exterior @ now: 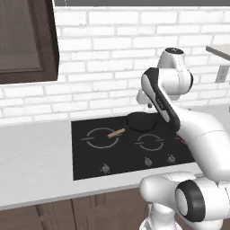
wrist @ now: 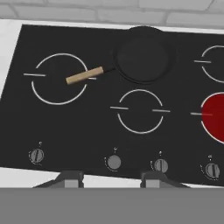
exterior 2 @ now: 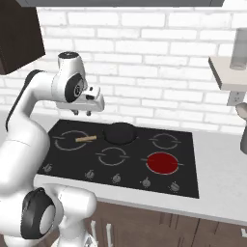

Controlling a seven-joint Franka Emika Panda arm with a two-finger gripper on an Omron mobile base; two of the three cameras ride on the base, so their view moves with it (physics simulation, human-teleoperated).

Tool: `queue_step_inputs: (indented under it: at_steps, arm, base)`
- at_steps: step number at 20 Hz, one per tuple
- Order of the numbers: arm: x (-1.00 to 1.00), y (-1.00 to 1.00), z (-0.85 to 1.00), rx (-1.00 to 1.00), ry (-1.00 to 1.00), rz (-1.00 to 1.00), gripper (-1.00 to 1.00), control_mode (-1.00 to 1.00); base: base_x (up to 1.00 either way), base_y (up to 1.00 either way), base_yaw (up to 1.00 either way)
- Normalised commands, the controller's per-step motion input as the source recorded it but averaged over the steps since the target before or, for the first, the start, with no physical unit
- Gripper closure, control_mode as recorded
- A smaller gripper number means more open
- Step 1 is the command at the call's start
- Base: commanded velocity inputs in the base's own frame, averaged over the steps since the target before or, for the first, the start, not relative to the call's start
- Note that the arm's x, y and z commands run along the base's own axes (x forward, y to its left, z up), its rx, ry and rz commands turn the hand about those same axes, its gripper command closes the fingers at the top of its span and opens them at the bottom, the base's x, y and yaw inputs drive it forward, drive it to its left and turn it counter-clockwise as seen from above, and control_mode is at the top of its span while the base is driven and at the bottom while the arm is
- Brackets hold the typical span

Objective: Turn off the front right burner of the stove.

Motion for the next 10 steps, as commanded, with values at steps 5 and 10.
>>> queue_step_inputs:
  at_steps: [5, 10]
  arm:
    - [-0.02, -0.79, -0.17, 0.21, 0.00, -0.14, -1.00, -1.00]
    - [0.00, -1.00, -0.47, 0.34, 0.02, -0.30, -1.00, -1.00]
  base:
    - [0.00, 0.00, 0.00]
    - [0.00, 0.00, 0.00]
